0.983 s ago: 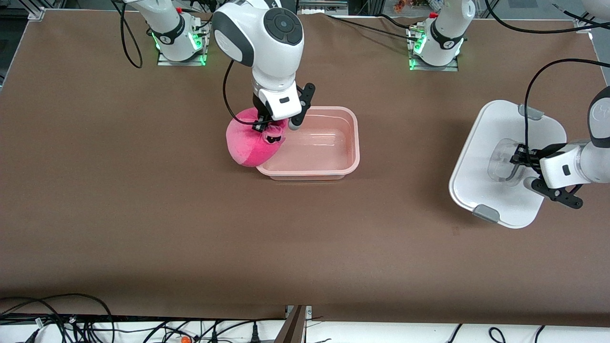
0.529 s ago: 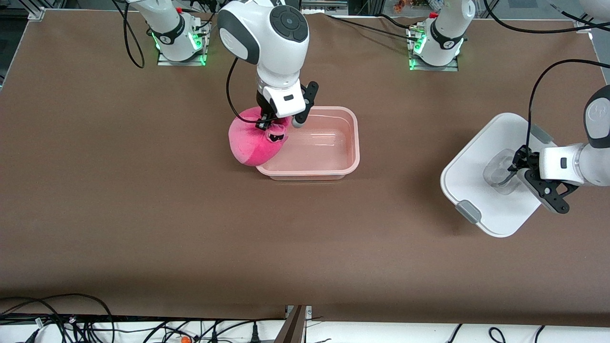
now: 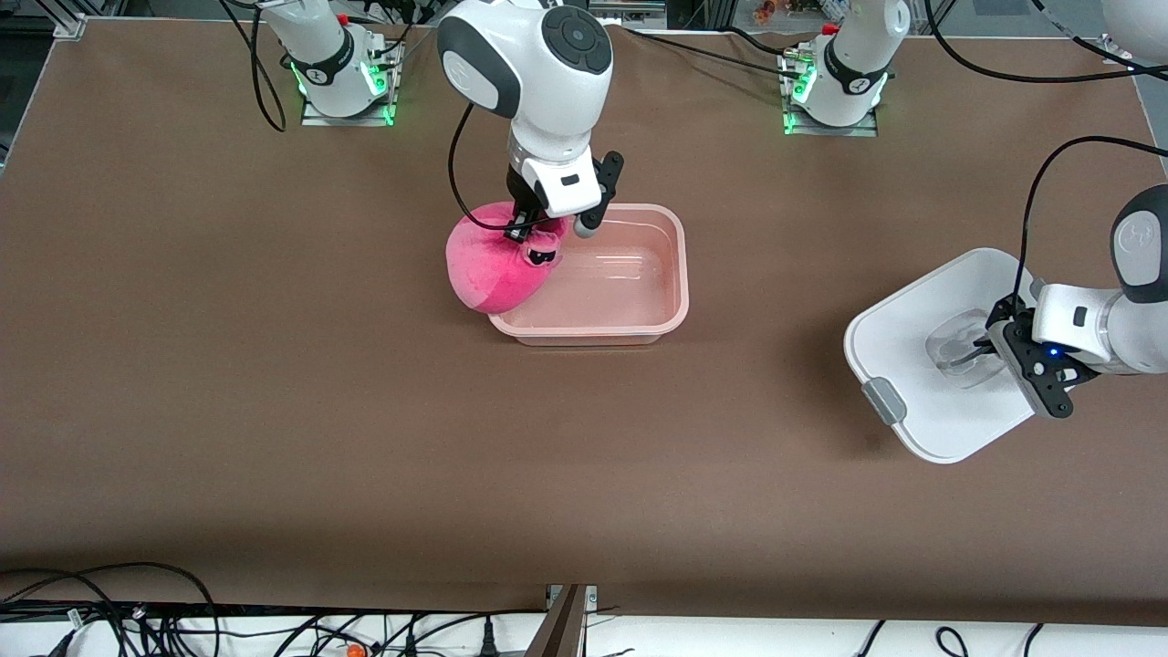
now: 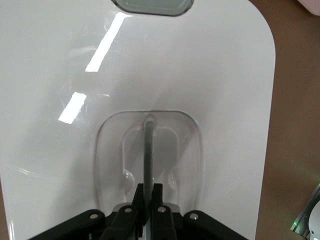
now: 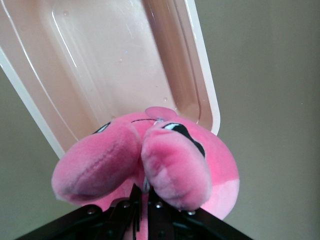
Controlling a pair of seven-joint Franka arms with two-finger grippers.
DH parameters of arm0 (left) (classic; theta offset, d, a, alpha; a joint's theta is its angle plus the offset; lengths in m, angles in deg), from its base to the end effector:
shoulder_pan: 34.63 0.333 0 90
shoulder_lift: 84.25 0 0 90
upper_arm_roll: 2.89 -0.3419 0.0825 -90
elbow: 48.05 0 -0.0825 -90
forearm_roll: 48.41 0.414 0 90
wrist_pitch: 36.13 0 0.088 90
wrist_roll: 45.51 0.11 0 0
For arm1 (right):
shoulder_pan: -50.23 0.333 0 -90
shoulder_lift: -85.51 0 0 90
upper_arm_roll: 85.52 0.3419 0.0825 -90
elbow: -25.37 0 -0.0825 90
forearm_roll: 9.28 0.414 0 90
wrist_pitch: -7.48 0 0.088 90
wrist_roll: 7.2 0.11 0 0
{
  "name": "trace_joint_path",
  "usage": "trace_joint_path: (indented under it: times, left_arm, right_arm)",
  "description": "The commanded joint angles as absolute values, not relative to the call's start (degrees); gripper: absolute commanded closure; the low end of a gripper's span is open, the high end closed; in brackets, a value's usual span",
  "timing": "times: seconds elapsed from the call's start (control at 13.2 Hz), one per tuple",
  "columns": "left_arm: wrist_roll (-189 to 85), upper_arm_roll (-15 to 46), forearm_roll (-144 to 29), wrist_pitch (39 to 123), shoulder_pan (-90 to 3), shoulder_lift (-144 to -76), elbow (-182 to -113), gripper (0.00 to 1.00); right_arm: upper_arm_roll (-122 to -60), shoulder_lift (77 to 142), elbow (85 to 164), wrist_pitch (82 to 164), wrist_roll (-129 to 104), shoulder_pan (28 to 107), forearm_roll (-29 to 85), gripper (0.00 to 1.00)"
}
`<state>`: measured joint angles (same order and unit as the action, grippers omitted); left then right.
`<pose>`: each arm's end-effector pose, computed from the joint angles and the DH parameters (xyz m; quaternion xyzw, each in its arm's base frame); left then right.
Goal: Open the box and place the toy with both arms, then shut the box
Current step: 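Move the pink toy over the pink tub and release it with the right gripper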
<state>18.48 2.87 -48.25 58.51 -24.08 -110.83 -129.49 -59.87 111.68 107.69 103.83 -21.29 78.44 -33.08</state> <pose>0.7024 0.0708 0.4262 0.8647 -0.4885 -0.0830 0.0829 0.4884 0.5120 0.4505 0.8058 0.5768 -0.0410 0.1277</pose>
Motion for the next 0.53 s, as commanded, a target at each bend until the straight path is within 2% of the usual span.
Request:
trace_joint_path:
  times: [0.0,0.08,0.15,0.45]
  left_arm:
    - [20.23,2.82,-49.11,58.97,-23.03,-110.18,-129.96,1.0]
    - [20.23,2.82,-49.11,58.97,-23.03,-110.18,-129.96,1.0]
    - [20.14,2.82,-49.11,58.88,-23.03,-110.18,-129.96,1.0]
    - [19.97,2.82,-49.2,58.88,-22.77,-110.53,-129.96,1.0]
  right_arm:
    - [-60.3,112.05,107.28,103.72,-16.29,79.32,-33.98,0.73]
    - [-60.3,112.05,107.28,103.55,-11.12,79.4,-33.72,0.04]
    - [-60.3,111.97,107.11,103.37,-6.98,79.32,-33.8,0.0]
    - [-61.18,111.17,103.07,101.27,-3.34,74.85,-26.36,0.0]
